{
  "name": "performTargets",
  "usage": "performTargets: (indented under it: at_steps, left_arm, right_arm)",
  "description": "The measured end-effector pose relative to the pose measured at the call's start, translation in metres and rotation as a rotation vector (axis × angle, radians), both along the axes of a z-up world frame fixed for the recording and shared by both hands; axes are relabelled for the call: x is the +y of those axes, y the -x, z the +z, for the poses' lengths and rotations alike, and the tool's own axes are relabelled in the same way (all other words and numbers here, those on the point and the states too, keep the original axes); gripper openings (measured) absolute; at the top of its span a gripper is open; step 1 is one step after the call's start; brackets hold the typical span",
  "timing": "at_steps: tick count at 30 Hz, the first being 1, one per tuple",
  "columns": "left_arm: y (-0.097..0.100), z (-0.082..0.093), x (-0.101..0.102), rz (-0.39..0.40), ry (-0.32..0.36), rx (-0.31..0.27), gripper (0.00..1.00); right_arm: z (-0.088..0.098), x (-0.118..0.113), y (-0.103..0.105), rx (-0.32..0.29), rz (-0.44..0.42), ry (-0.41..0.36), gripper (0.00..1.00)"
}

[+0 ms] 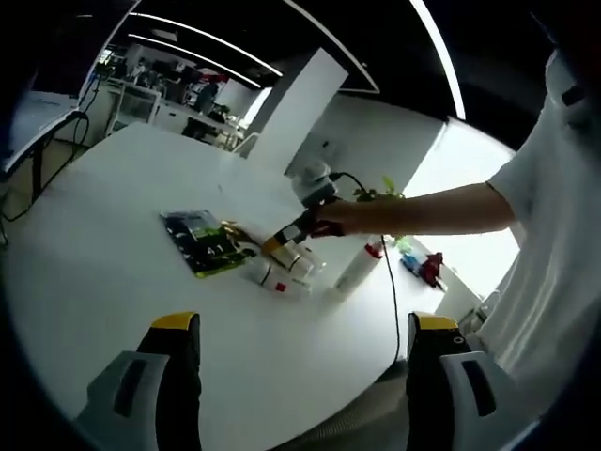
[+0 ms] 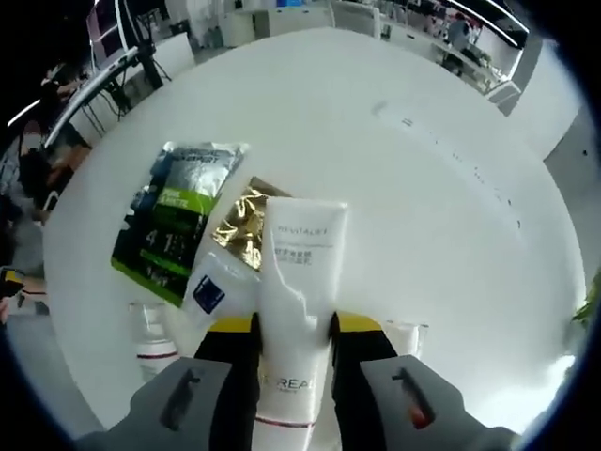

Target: Arrange the skincare products in the storage area until every visible bottle or jar stands upright without overlapping.

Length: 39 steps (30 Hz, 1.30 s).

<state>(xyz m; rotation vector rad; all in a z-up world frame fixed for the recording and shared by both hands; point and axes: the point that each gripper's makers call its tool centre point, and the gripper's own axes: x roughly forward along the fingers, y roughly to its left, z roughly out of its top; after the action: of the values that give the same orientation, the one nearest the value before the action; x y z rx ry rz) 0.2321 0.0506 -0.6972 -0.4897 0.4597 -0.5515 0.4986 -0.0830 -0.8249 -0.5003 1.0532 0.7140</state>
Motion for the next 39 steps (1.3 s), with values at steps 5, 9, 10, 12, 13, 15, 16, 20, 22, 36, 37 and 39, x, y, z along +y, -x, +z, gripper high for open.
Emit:
performTargets:
  at_steps: [5,9,10,12,13,15,16,20,22,36,37,39]
  left_arm:
    - [-0.001,-0.001,-0.002,-0.005,-0.012,0.005,0.83]
    - [0.001,0.002,-0.004,-0.013,-0.012,0.000,0.83]
    - [0.001,0.003,-0.005,-0.013,-0.010,-0.001,0.83]
    - [0.001,0.003,-0.006,-0.015,-0.010,-0.001,0.82]
    - [0.001,0.005,-0.009,-0.019,-0.014,-0.002,0.82]
    - [0.000,0.009,-0.012,-0.025,-0.017,-0.006,0.82]
    - [-0.001,0.011,-0.012,-0.026,-0.017,-0.010,0.82]
    - [-0.003,0.020,-0.015,-0.034,-0.024,-0.026,0.82]
    - [-0.003,0.023,-0.014,-0.038,-0.028,-0.033,0.82]
    - [0.011,0.037,-0.024,-0.061,-0.042,-0.049,0.81]
    - [0.012,0.038,-0.025,-0.063,-0.042,-0.051,0.81]
    - [0.013,0.040,-0.028,-0.064,-0.043,-0.055,0.81]
  right_arm:
    - [0.001,-0.001,0.006,-0.006,0.008,-0.013,0.28]
    - [0.013,0.000,0.016,-0.011,0.000,-0.059,0.28]
    - [0.014,0.000,0.017,-0.007,0.000,-0.067,0.28]
    - [0.012,0.003,0.019,-0.003,0.023,-0.069,0.28]
    - [0.012,0.004,0.019,-0.013,0.033,-0.064,0.28]
    - [0.017,0.004,0.022,-0.021,0.039,-0.069,0.28]
    - [0.019,0.005,0.023,-0.024,0.038,-0.079,0.28]
    - [0.026,0.009,0.020,-0.050,0.054,-0.098,0.28]
    - [0.035,0.010,0.028,-0.073,0.085,-0.112,0.28]
    - [0.077,-0.007,0.082,-0.152,0.092,-0.183,0.28]
    - [0.078,-0.007,0.079,-0.158,0.090,-0.196,0.28]
    - [0.086,-0.006,0.081,-0.167,0.083,-0.220,0.28]
